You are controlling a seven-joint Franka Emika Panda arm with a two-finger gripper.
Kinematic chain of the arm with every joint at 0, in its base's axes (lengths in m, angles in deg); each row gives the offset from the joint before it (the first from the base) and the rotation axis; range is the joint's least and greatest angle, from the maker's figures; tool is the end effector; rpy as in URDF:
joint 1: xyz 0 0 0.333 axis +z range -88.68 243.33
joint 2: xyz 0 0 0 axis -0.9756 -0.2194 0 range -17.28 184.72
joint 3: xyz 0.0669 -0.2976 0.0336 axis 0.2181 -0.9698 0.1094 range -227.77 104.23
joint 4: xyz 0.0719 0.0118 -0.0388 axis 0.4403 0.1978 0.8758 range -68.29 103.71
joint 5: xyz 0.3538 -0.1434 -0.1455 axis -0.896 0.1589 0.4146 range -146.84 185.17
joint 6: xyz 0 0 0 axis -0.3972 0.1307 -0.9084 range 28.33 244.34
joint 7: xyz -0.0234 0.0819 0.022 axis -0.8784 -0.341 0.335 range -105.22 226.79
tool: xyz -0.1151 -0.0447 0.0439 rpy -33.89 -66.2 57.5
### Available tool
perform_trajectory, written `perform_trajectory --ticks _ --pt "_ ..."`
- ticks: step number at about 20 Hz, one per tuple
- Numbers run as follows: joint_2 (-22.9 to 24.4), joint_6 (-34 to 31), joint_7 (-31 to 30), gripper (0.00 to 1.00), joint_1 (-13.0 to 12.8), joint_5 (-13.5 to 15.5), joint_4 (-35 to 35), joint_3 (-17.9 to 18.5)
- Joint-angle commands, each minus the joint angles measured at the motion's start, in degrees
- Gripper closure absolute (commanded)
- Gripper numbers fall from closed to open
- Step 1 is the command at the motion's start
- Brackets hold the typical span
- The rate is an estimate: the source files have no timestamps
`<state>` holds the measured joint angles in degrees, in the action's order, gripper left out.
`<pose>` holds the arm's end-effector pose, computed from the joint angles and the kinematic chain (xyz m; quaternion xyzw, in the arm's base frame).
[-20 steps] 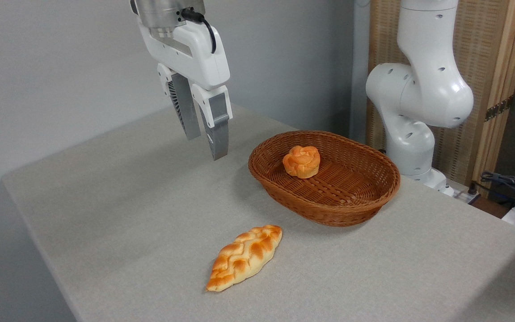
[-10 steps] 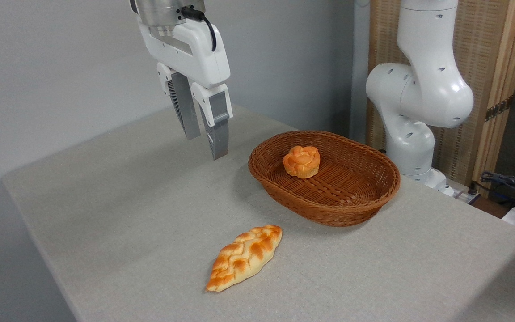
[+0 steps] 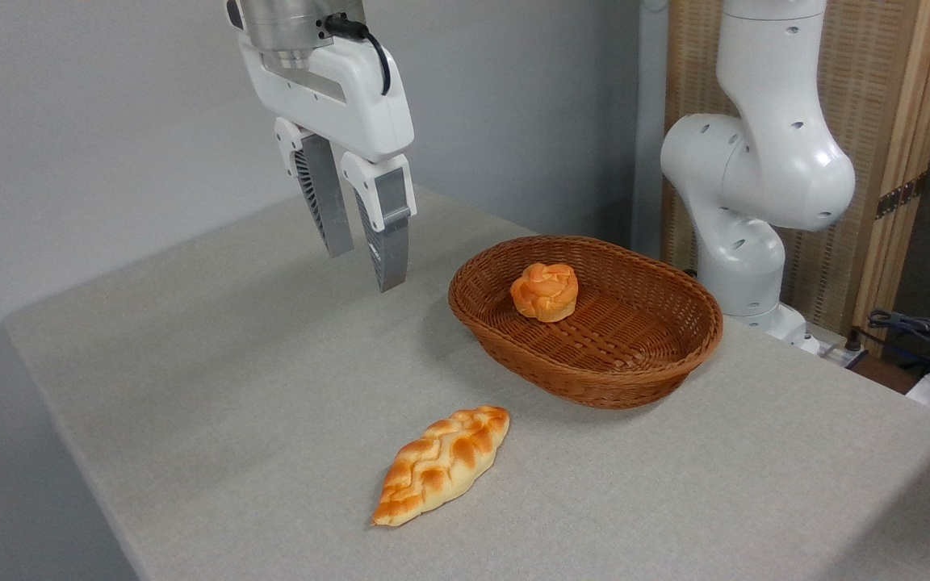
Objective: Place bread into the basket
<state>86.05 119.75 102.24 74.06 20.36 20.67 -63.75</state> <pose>0.5558 -0.0541 0.5897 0.9181 -0.3963 0.0012 0.0099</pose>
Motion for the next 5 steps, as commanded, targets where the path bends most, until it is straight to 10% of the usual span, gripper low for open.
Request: perform_trajectory --ticks 1,5 --pt "-0.8 0.2 -1.2 0.0 0.1 -0.6 -1.5 -0.4" --pt "-0.8 0.2 -0.6 0.0 0.2 -0.6 -1.5 -0.3"
